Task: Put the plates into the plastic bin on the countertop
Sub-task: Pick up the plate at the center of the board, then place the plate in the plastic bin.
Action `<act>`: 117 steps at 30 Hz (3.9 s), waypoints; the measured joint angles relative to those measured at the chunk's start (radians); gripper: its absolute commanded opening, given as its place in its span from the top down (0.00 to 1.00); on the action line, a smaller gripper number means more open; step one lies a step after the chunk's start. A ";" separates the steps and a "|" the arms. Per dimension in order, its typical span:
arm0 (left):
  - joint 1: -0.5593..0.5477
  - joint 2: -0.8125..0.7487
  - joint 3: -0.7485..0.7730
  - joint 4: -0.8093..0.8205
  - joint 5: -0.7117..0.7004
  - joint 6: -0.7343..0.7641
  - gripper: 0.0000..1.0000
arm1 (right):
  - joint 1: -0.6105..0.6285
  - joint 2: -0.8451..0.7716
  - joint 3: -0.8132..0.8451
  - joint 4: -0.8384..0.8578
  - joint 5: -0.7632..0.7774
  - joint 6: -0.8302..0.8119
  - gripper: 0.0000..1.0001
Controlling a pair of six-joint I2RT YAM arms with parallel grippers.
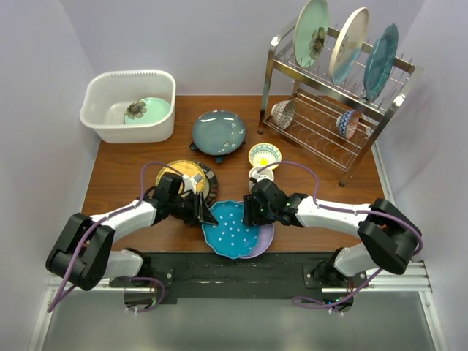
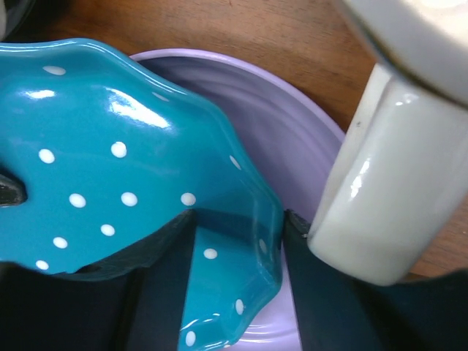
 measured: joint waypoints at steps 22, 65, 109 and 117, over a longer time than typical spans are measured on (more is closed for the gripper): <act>-0.005 -0.003 0.039 -0.058 -0.020 0.040 1.00 | 0.003 -0.002 0.000 0.005 -0.021 0.002 0.19; -0.005 -0.024 0.143 -0.164 -0.117 0.080 1.00 | 0.009 -0.079 -0.019 0.003 -0.021 -0.011 0.01; 0.216 -0.094 0.441 -0.453 -0.119 0.256 1.00 | 0.009 -0.185 -0.063 0.018 -0.021 -0.011 0.01; 0.232 -0.093 0.496 -0.517 -0.117 0.286 1.00 | 0.009 -0.184 -0.063 0.018 -0.021 -0.011 0.01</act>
